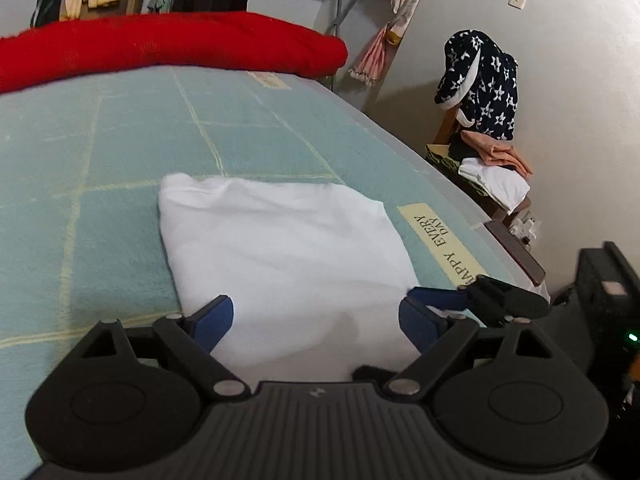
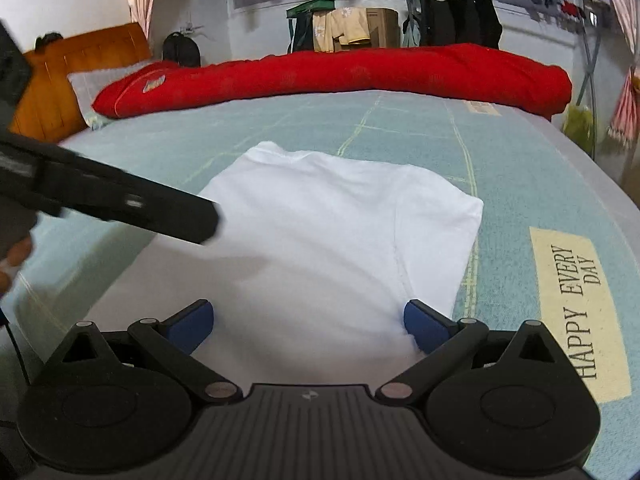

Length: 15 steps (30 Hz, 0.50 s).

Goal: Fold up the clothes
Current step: 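Lower both open grippers onto the edge of the folded white shirt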

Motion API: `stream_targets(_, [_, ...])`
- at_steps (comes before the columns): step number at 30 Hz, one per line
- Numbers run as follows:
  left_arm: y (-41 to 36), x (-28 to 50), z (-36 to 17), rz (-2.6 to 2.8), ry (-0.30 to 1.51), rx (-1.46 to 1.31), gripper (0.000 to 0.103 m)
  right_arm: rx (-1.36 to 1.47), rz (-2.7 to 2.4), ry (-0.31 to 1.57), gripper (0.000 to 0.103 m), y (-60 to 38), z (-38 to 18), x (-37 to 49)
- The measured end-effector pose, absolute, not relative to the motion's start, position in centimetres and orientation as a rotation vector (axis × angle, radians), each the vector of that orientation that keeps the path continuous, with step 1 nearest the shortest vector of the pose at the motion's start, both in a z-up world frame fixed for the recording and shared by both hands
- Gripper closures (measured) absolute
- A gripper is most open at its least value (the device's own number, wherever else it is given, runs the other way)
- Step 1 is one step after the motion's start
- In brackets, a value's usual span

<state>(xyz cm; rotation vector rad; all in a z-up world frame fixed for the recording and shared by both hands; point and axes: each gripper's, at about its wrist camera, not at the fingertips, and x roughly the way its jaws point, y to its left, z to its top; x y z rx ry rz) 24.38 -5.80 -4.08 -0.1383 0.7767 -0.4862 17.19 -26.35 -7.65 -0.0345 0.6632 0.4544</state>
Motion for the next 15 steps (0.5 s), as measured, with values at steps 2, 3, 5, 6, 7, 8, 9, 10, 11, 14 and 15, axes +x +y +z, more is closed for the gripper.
stream_targets(2, [-5.6,23.6,-4.0,-0.488,0.782,-0.154,0.013,-0.041,0.452,0.658,0.0,-26.2,-7.8,17.3])
stream_targets(3, [-5.5,23.4,-4.2,-0.498,0.788,-0.169,0.013,-0.051,0.447,0.656,0.0,-26.0,-7.9,17.3])
stream_targets(5, [-5.7,23.4,-5.0,-0.5,0.804,-0.179,0.012,-0.066,0.439,0.653,0.0,-25.7,-8.0,17.3])
stream_targets(6, [-5.8,23.6,-5.7,-0.495,0.824,-0.18,0.012,-0.063,0.439,0.652,0.0,-25.8,-8.0,17.3])
stream_targets(7, [-5.8,23.8,-6.4,-0.489,0.845,-0.18,0.012,-0.06,0.44,0.651,0.0,-25.8,-8.0,17.3])
stream_targets(8, [-5.8,23.8,-6.9,-0.486,0.852,-0.193,0.012,-0.057,0.441,0.651,0.0,-25.9,-8.0,17.3])
stream_targets(9, [-5.7,23.8,-7.4,-0.484,0.856,-0.207,0.011,-0.053,0.442,0.65,0.0,-25.9,-8.0,17.3])
stream_targets(10, [-5.3,23.7,-7.7,-0.488,0.863,-0.23,0.011,-0.055,0.442,0.648,0.0,-26.0,-8.0,17.2])
stream_targets(11, [-5.1,23.6,-7.8,-0.49,0.861,-0.246,0.011,-0.069,0.442,0.645,0.0,-25.8,-8.1,17.1])
stream_targets(14, [-4.5,23.2,-7.3,-0.495,0.861,-0.278,0.011,-0.088,0.432,0.639,0.0,-25.6,-8.3,17.0])
stream_targets(15, [-4.4,23.1,-7.2,-0.496,0.86,-0.282,0.011,-0.093,0.428,0.639,0.0,-25.5,-8.3,17.0])
